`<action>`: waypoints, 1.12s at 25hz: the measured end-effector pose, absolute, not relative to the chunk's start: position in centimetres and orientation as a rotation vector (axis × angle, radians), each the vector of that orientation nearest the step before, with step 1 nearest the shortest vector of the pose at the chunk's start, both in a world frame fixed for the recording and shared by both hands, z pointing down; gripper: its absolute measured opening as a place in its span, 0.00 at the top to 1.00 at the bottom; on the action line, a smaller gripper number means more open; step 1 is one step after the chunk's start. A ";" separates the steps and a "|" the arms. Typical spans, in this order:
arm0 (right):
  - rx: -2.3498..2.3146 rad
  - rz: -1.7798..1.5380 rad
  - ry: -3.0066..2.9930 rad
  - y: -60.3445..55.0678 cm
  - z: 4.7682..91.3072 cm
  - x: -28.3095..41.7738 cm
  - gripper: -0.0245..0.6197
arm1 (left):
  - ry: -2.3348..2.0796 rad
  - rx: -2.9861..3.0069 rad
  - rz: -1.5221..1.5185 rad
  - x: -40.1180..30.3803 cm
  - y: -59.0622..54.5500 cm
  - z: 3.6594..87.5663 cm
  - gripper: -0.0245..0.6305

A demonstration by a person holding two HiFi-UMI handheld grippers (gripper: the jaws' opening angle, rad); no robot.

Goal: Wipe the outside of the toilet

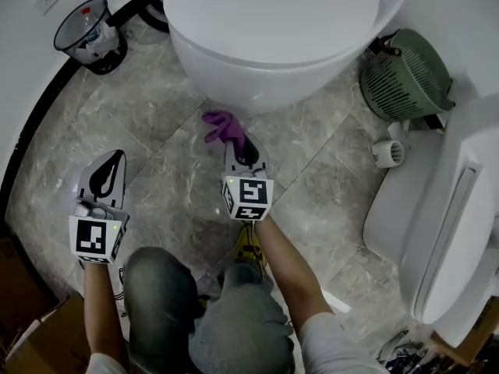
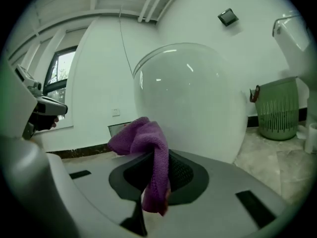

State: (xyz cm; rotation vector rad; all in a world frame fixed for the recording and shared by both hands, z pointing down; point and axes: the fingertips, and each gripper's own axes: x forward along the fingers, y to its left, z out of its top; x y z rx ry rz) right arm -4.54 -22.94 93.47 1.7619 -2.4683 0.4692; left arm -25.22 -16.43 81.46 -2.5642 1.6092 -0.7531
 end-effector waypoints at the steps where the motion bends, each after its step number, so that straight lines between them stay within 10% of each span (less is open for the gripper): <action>1: 1.762 0.498 -2.471 -23.7 93.7 -5.2 0.85 | 1.611 -2.560 -0.748 -25.4 -16.6 81.4 0.94; 28: 1.890 0.663 -2.356 -26.9 96.4 0.8 0.84 | 1.615 -2.619 -0.810 -24.9 -17.3 84.5 0.94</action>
